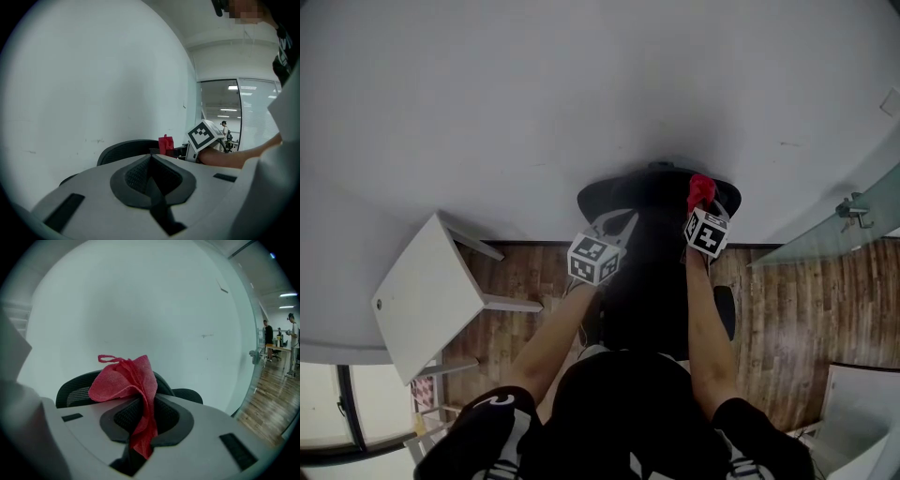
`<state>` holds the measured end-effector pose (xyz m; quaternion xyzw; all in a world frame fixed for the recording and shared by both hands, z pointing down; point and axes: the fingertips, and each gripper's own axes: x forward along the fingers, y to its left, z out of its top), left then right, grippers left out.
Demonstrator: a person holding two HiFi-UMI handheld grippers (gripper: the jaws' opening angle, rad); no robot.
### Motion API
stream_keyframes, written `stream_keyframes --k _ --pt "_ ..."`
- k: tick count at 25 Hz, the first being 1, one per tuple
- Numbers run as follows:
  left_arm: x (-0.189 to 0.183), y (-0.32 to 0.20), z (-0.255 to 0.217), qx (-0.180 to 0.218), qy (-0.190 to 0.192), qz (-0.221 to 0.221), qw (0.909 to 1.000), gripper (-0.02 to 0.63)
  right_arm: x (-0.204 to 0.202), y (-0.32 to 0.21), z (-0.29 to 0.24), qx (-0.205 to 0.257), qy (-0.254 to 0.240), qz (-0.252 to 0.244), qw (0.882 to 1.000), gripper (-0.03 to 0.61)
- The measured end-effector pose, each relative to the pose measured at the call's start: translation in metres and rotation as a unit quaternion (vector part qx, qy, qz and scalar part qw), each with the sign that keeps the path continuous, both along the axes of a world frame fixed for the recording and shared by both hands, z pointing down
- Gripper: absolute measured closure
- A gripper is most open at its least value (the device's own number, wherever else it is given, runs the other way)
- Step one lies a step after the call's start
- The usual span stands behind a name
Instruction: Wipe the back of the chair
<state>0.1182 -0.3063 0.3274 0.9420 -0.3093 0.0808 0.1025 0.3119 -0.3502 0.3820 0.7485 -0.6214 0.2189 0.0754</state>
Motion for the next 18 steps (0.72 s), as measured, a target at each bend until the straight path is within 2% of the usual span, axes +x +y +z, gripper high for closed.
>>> stream_keyframes --k 4,9,14,18 --pt "0.003 0.009 -0.004 0.002 0.005 -0.015 0.9999 0.589 0.013 0.012 -0.004 0.006 0.01 0.003 1.0 0.505" --pt "-0.006 0.022 -0.001 -0.013 0.005 -0.037 0.9992 0.589 0.022 0.034 -0.002 0.016 -0.025 0.02 0.999 0.509" --pt "-0.02 0.034 0.004 -0.021 0.013 -0.069 0.9973 0.589 0.003 0.049 -0.002 0.028 -0.04 -0.012 0.999 0.511" --pt "-0.047 0.038 0.006 -0.018 0.016 -0.085 0.9961 0.589 -0.029 0.06 -0.009 0.038 -0.05 -0.046 0.997 0.511"
